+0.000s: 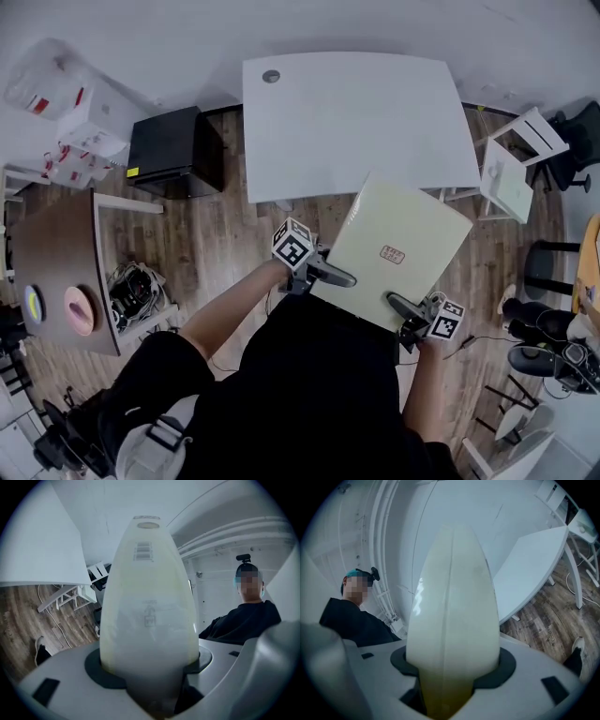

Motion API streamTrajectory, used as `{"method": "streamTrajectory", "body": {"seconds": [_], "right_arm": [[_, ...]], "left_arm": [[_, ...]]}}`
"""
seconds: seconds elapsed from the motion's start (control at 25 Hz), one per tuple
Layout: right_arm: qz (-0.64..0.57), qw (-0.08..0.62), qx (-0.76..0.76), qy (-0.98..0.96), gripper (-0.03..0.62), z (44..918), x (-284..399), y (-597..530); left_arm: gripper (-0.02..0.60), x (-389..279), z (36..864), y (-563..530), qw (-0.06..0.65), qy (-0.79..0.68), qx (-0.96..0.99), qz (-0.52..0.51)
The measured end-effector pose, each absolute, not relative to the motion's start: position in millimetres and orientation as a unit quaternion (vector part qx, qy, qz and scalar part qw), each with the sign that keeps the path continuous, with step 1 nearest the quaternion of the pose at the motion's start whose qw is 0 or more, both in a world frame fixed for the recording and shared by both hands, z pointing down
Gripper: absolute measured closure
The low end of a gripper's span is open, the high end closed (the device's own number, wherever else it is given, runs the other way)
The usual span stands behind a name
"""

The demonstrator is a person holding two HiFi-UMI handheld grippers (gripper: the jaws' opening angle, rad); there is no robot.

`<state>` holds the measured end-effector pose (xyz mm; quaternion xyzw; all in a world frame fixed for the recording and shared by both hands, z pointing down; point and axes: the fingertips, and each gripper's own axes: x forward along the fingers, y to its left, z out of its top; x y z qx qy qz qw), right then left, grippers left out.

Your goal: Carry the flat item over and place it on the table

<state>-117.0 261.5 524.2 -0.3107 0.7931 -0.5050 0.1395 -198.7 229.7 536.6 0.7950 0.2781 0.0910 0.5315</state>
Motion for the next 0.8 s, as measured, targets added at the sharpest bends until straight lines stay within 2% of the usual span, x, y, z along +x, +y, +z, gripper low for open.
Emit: {"method": "streamTrajectory", "body": {"seconds": [0.48, 0.8], "right_arm": [[-0.492, 0.163, -0.268, 0.812, 0.298, 536, -50, 157], [-0.525, 0.168, -0.261, 0.792, 0.298, 550, 35, 65]], "left_arm": [[0.272, -135, 541, 130, 0.516, 0.227, 0.818, 0.112], [0.272, -50, 555, 39, 0.545, 0.213, 0.802, 0.12]]}}
